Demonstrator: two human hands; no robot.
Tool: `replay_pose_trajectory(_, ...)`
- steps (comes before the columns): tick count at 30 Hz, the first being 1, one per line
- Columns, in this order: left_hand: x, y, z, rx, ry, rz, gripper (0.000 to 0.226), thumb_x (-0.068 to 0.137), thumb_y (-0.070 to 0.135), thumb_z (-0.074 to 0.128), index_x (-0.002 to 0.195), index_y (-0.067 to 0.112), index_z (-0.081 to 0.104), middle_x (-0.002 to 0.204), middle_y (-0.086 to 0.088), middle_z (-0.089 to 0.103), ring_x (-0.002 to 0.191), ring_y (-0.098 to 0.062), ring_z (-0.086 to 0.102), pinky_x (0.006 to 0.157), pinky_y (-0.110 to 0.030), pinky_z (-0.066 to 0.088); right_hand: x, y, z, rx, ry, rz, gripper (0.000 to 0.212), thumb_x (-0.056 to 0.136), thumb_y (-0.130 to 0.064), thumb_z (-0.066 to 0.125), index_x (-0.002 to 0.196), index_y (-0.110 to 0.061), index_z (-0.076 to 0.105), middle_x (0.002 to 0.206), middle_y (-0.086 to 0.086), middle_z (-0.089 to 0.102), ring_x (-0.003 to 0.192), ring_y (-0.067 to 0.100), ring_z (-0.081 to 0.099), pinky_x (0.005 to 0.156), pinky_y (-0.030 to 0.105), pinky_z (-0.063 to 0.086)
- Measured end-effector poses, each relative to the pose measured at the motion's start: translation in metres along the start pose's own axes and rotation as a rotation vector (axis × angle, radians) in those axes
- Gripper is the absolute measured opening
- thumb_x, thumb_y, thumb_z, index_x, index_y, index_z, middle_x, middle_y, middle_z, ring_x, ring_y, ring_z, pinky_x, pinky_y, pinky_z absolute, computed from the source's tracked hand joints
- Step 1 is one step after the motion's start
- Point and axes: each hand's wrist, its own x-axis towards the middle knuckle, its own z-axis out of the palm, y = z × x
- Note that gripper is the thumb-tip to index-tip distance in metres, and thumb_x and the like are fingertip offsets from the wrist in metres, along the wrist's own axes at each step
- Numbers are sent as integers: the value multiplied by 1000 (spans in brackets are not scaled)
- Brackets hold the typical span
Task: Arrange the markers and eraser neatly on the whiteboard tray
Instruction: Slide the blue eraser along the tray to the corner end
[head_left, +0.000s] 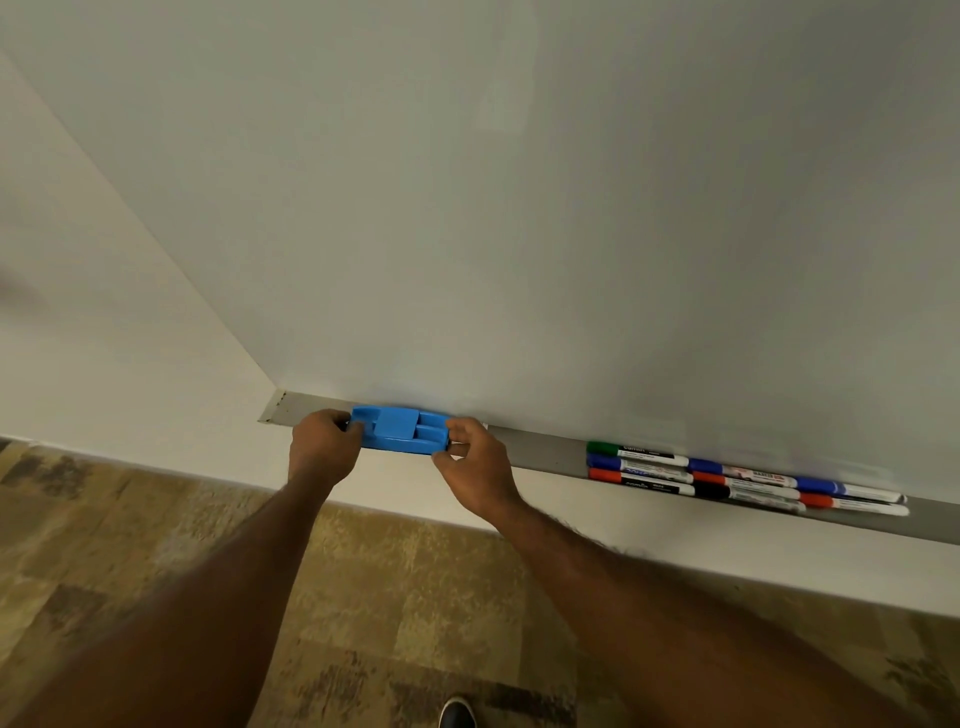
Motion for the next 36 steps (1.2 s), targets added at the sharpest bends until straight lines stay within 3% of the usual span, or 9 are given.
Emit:
replay_pose_trajectory(4,3,-3,1,-6,11,-3,34,93,25,57,116,3,67,109,-17,71,96,-30,63,81,-36,47,2,-2,3,-5,-5,0,42,86,-12,66,126,-14,54,120,3,63,95,5,59,76,10,47)
replay_pose_trajectory(7,8,-9,-2,-28,15,-24,39,92,29,58,122,4,64,118,-16,68,108,-33,62,93,-41,49,3,-5,8,-5,-16,-4,42,86,-12,66,126,-13,54,120,3,63,95,5,59,71,4,43)
replay_pose_trajectory(10,11,-12,-6,-46,18,-41,43,92,30,59,126,4,60,125,-16,65,115,-33,60,100,-44,46,5,-7,15,0,-35,-10,41,86,-12,66,125,-13,54,121,4,63,96,6,59,79,12,47)
replay_pose_trajectory(16,14,-14,-9,-44,40,-27,44,93,32,59,128,6,59,127,-14,64,115,-31,60,99,-44,48,11,-11,25,25,-62,-10,44,85,-12,67,127,-12,53,124,4,62,106,14,63,85,18,50)
replay_pose_trajectory(29,31,-32,-24,-116,65,-76,45,90,31,64,127,6,60,125,-14,65,113,-31,61,101,-44,47,23,-17,56,44,-113,18,50,77,-21,72,124,-16,56,121,2,64,107,15,63,96,37,53)
replay_pose_trajectory(36,40,-41,-32,-133,81,-84,44,90,27,65,128,6,59,126,-14,65,115,-32,60,102,-44,47,27,-24,70,52,-169,34,55,80,-24,71,131,-17,52,130,1,58,115,15,57,96,28,47)
